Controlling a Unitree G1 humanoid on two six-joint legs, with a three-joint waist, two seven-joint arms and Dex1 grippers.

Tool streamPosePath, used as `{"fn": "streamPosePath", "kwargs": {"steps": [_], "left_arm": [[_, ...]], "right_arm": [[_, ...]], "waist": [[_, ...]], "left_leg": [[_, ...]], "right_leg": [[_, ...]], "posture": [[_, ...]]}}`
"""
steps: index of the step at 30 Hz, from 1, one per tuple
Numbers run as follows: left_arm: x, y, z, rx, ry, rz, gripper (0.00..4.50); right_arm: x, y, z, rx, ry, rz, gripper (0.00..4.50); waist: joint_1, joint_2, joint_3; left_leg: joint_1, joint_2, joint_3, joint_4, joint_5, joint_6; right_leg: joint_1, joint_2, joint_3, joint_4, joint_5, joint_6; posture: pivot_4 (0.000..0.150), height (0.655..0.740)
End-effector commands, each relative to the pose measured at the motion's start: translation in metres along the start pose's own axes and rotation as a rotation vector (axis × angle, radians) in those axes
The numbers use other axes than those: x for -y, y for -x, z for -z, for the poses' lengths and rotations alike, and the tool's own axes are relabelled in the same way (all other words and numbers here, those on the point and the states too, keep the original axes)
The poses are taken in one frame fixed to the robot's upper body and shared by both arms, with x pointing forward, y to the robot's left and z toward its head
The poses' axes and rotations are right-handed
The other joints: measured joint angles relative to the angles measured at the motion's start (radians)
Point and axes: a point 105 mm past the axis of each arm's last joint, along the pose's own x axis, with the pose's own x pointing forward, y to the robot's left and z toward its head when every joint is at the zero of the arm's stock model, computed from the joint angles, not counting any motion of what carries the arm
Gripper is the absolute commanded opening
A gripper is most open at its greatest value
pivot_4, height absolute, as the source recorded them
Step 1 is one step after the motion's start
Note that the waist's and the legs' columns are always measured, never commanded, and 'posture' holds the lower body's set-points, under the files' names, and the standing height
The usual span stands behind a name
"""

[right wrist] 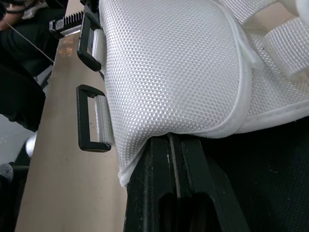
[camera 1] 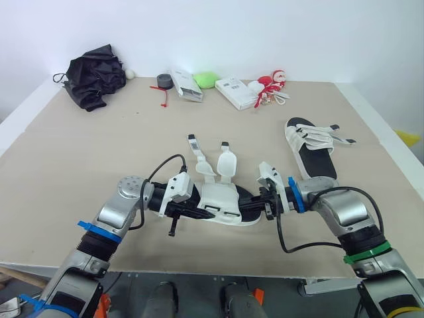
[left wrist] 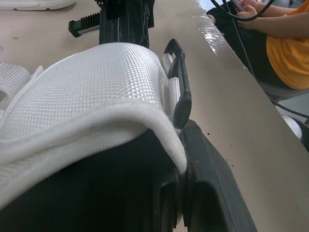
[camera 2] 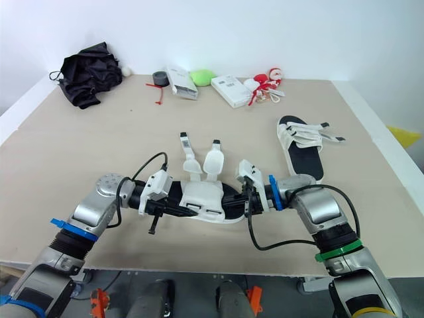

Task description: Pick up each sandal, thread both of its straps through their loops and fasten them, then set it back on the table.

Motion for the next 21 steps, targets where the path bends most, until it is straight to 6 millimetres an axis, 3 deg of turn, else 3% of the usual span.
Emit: {"fn": "streamPosePath", "kwargs": {"steps": [1, 6, 7, 8, 12, 17, 18, 21], "left_arm": [[0.002, -0.003, -0.001, 0.016, -0.010, 0.007, 0.00], [-0.002, -0.002, 0.000, 0.023, -0.015, -0.031, 0.00], [-0.004, -0.002, 0.000, 0.022, -0.021, -0.041, 0.50], [-0.004, 0.000, 0.000, 0.021, -0.005, -0.039, 0.63], [0.002, 0.009, -0.011, 0.064, 0.073, -0.007, 2.10], [0.023, 0.033, -0.024, 0.087, 0.375, 0.079, 3.68], [0.026, 0.037, -0.024, 0.079, 0.416, 0.088, 4.36], [0.010, 0.066, -0.036, 0.184, 0.564, -0.031, 4.45]], "right_arm": [[0.004, 0.002, 0.046, -0.161, -0.103, 0.044, 0.07], [0.003, 0.002, 0.043, -0.154, -0.101, 0.033, 0.07], [0.003, 0.003, 0.043, -0.153, -0.100, 0.033, 0.00], [0.003, 0.003, 0.043, -0.150, -0.102, 0.030, 0.00], [0.002, 0.002, 0.043, -0.153, -0.104, 0.024, 0.00], [0.004, 0.001, 0.037, -0.117, -0.110, 0.022, 0.00], [0.004, 0.001, 0.037, -0.113, -0.112, 0.021, 0.00], [0.004, -0.001, 0.037, -0.112, -0.116, 0.017, 0.00]], "waist": [[0.000, 0.000, 0.000], [0.001, 0.000, -0.001], [0.001, 0.000, -0.001], [0.002, 0.000, -0.001], [0.001, -0.001, -0.001], [0.000, -0.002, 0.000], [-0.001, -0.002, 0.000], [0.000, -0.003, 0.000]], "left_leg": [[0.004, 0.000, 0.000, 0.000, 0.000, 0.000], [0.005, -0.001, 0.002, 0.000, 0.000, 0.000], [0.005, -0.002, 0.002, 0.000, 0.000, 0.000], [0.005, -0.002, 0.002, 0.000, 0.000, 0.000], [0.005, -0.002, 0.002, 0.000, 0.000, 0.000], [0.005, -0.001, 0.001, -0.001, -0.001, -0.001], [0.004, -0.001, 0.001, -0.002, -0.001, -0.001], [0.006, 0.000, -0.001, -0.002, -0.001, -0.001]], "right_leg": [[0.005, -0.001, 0.000, -0.001, -0.001, -0.002], [0.006, -0.004, 0.000, -0.001, -0.002, -0.002], [0.006, -0.004, -0.001, -0.001, -0.002, -0.002], [0.006, -0.004, -0.001, -0.001, -0.002, -0.002], [0.006, -0.005, -0.001, -0.001, -0.002, -0.002], [0.005, -0.005, -0.002, -0.001, -0.003, -0.002], [0.004, -0.005, -0.003, -0.001, -0.004, -0.002], [0.004, -0.005, -0.005, -0.002, -0.005, -0.003]], "posture": [[0.150, 0.7380], [0.150, 0.7380], [0.150, 0.7380], [0.150, 0.7380], [0.150, 0.7380], [0.150, 0.7380], [0.150, 0.7380], [0.150, 0.7380]]}}
